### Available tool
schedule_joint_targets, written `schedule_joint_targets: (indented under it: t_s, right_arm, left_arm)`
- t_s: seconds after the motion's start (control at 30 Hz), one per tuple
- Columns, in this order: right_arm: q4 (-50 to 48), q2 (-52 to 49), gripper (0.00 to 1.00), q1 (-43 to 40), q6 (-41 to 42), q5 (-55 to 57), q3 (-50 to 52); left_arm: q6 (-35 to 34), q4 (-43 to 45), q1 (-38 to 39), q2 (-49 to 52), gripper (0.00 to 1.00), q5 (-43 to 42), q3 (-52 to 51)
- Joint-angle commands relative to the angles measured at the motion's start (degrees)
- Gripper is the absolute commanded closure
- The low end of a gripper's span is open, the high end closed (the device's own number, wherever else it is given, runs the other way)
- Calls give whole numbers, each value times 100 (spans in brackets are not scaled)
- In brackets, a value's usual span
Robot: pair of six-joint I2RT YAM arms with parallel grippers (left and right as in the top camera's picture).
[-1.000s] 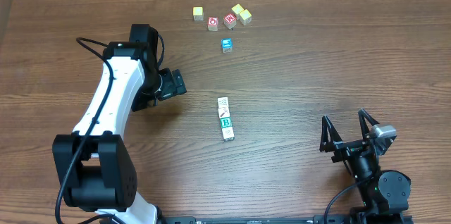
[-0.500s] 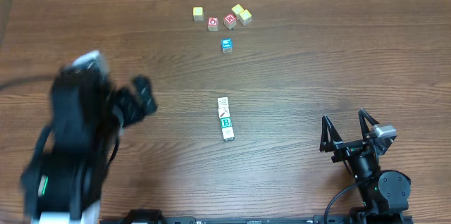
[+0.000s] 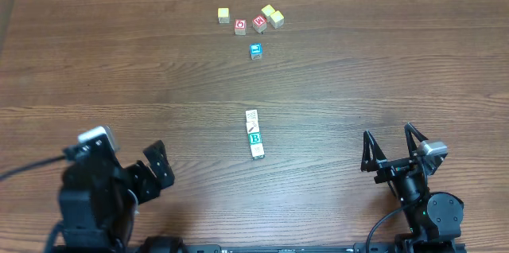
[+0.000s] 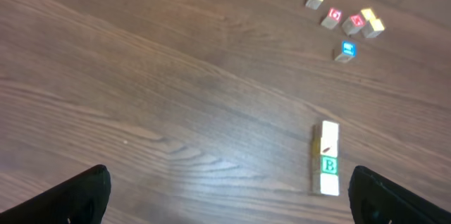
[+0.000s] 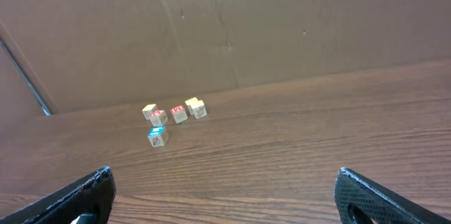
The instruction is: Flip 4 blocks
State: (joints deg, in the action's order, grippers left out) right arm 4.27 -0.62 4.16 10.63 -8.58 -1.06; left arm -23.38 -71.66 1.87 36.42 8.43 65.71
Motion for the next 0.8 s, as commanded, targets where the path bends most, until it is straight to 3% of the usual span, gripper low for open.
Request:
schedule_joint_targets:
  t_s: [0.0, 0.2, 0.53, 0.63, 0.77]
  right_arm:
    - [-28, 39, 0, -17, -22, -9, 61]
    - [-28, 39, 0, -17, -22, -9, 61]
    - [-28, 39, 0, -17, -22, -9, 61]
    - [-28, 39, 0, -17, -22, -9, 61]
    - [-28, 39, 0, -17, -22, -9, 61]
  left_arm:
    - [72, 389, -4, -632, 0, 52, -984]
    - [0, 2205, -4, -1871, 0, -278, -2699]
    - [2, 7753, -4, -3552, 0, -892, -4809]
    - [2, 8338, -9, -3617, 0, -894, -5069]
    - [2, 8382, -9, -3622, 0, -894, -5313]
